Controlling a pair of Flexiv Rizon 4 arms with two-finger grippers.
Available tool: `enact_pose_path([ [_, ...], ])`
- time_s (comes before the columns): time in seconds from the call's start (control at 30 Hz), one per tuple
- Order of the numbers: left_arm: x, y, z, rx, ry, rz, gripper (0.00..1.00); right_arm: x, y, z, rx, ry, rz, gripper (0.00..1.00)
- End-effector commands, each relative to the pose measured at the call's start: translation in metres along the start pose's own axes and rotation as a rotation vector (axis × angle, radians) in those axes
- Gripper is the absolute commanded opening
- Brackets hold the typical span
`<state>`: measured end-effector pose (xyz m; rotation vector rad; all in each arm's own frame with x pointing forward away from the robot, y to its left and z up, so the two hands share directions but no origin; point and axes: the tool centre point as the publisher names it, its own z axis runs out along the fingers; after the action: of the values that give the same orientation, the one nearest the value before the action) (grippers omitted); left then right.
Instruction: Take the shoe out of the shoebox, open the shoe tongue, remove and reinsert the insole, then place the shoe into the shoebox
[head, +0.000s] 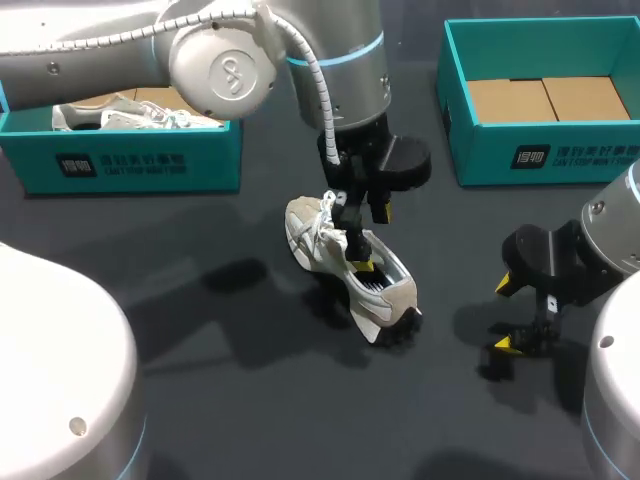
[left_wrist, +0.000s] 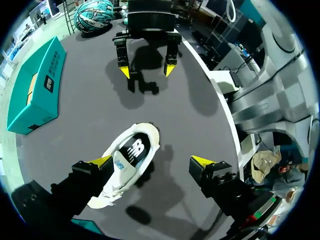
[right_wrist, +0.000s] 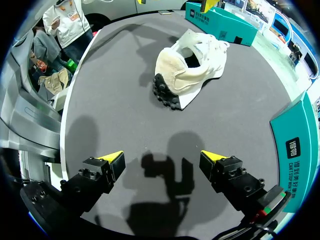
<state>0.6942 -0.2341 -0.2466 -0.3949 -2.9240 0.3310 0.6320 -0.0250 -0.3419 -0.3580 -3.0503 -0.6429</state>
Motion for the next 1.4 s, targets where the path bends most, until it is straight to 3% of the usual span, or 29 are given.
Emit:
enact_pose_path([
  [0.03,0.001,-0.003,0.002,-0.011,-0.069,-0.509,1.00,0.002,0.000,-0.001,0.001,-0.003,0.000,1.00],
  [0.17,0.001,-0.003,0.002,-0.011,-0.069,-0.509,1.00,0.002,0.000,-0.001,0.001,-0.003,0.000,1.00],
  [0.4,0.012,-0.022,0.022,-0.024,-0.132,-0.806,1.00,0.002,0.000,-0.001,0.001,-0.003,0.000,1.00],
  [0.73,0.018,-0.030,0.037,-0.048,-0.162,-0.973,1.00,0.002,0.000,-0.001,0.001,-0.003,0.000,1.00],
  [1.4,0.013,-0.039,0.094,-0.104,-0.126,-1.029,0.96,0.002,0.000,-0.001,0.001,-0.003,0.000,1.00],
])
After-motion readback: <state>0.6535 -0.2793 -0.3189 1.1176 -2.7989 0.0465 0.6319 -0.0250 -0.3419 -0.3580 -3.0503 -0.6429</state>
